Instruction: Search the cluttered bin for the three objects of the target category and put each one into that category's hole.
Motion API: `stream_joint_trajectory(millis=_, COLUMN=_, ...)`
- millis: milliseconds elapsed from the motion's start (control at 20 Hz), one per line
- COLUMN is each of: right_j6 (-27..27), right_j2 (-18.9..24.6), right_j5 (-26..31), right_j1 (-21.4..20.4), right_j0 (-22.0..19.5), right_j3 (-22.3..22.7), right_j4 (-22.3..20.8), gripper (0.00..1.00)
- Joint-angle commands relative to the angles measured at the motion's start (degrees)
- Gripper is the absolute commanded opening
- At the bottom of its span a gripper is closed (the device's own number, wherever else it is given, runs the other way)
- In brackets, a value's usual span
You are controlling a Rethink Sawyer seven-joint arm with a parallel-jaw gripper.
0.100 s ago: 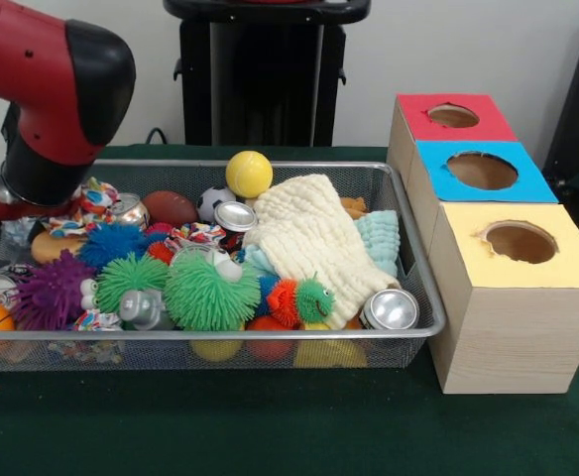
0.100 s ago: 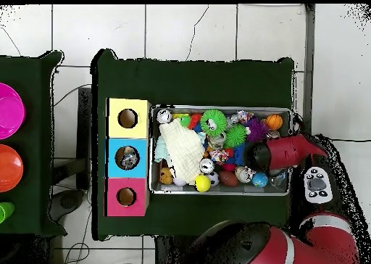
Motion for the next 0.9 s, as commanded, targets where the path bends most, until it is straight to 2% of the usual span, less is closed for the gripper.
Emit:
stream_joint_trajectory(millis=50, right_j6=-11.9, right_j2=6.2, right_j5=11.1, right_j1=12.7, right_j0=-4.3, right_j3=-9.4, right_j4=2.6, gripper=1.00)
stream_joint_trajectory(millis=450, right_j6=-11.9, right_j2=3.9, right_j5=26.5, right_j1=17.4, right_j0=-2.5, right_j3=-17.2, right_j4=3.1, gripper=1.00)
stream_joint_trajectory(millis=650, right_j6=-12.6, right_j2=4.4, right_j5=28.3, right_j1=18.3, right_j0=-3.2, right_j3=-18.5, right_j4=3.7, gripper=1.00)
stream_joint_trajectory(millis=900, right_j6=-13.7, right_j2=4.8, right_j5=27.8, right_j1=17.6, right_j0=-4.7, right_j3=-17.7, right_j4=4.5, gripper=1.00)
